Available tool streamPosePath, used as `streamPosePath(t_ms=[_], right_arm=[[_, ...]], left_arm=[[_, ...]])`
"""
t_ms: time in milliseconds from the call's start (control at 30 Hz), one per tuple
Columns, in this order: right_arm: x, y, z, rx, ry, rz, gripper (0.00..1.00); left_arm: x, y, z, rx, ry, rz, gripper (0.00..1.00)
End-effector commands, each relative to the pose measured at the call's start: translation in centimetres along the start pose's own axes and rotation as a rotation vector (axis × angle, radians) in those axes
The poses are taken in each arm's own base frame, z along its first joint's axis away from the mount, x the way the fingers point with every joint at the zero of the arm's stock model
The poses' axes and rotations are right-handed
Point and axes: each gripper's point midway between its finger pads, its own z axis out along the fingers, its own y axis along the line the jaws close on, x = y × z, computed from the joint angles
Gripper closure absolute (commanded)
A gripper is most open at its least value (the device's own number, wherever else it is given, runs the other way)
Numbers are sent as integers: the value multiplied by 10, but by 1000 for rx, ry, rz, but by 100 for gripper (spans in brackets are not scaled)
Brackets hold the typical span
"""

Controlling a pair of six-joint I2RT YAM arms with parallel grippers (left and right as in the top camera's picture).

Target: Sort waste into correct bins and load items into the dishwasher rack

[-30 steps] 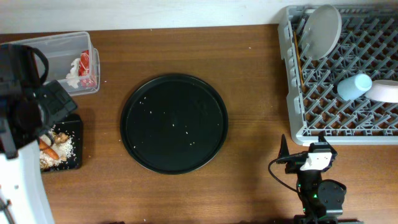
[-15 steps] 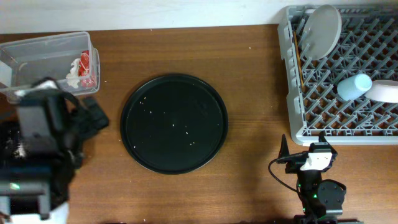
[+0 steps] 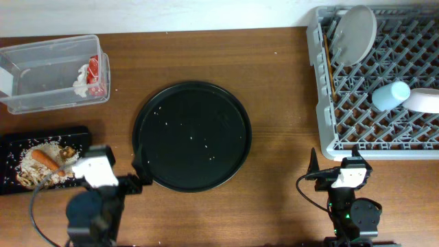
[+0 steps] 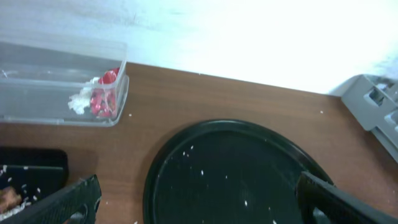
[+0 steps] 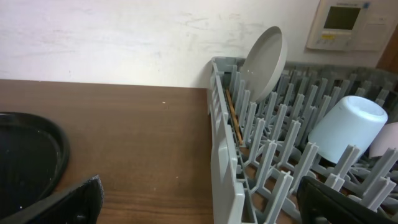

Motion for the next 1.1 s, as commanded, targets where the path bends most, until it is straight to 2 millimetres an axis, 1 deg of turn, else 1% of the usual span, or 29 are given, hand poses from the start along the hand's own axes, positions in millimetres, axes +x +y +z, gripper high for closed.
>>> streamPosePath(t_ms=[0, 167, 333, 500, 567, 767, 900, 967, 1067], right_arm=[[2, 0, 0, 4, 4, 7, 2], [2, 0, 0, 4, 4, 7, 2], [2, 0, 0, 5, 4, 7, 2], [2, 0, 0, 4, 4, 7, 2], [2, 0, 0, 4, 4, 7, 2], [2, 0, 0, 5, 4, 7, 2], [2, 0, 0, 5, 4, 7, 2], [2, 0, 0, 4, 4, 7, 2], [2, 0, 0, 4, 4, 7, 2]], left_arm=[[14, -1, -1, 33, -61, 36, 1], [19, 0, 13, 49, -150, 36, 1], [32, 2, 23, 58, -202, 36, 1], [44, 9, 23, 39, -231, 94, 1], [50, 13, 23, 28, -241, 145, 1], [62, 15, 25, 28, -246, 258, 1], [65, 24, 24, -22, -237, 267, 1], [68, 32, 25, -63, -218, 262, 1], [74, 34, 26, -72, -194, 261, 1]])
